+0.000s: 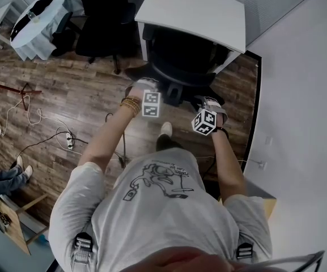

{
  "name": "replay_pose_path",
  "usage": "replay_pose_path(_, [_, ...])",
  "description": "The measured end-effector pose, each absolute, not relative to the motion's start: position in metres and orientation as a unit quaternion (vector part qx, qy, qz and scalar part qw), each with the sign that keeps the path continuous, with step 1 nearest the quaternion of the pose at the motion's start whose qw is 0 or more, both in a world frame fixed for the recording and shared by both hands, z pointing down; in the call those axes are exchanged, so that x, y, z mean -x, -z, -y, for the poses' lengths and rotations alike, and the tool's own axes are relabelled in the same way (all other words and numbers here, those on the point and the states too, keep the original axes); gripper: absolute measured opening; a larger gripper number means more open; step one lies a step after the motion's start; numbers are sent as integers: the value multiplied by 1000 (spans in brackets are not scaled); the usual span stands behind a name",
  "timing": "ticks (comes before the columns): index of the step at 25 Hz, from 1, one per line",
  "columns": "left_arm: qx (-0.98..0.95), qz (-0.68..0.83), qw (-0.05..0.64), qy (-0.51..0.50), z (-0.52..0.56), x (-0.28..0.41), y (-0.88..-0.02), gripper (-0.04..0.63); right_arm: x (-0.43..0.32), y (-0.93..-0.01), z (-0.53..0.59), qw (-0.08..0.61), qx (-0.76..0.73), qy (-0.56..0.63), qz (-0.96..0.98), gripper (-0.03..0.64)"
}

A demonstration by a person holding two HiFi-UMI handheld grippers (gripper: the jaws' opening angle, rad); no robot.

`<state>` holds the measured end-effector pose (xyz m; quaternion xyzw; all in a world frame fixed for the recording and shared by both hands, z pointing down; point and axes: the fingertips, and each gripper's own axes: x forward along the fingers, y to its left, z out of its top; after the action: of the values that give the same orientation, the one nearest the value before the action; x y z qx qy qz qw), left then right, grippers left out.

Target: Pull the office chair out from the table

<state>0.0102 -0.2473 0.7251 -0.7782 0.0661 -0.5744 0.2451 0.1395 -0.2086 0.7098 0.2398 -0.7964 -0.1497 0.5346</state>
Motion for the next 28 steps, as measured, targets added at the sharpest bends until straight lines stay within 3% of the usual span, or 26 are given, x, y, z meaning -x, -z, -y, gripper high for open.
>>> replay_pose_path(28, [778,-77,246,573,190,-4,-728,104,-134,-716,155,560,-249,113,782,110])
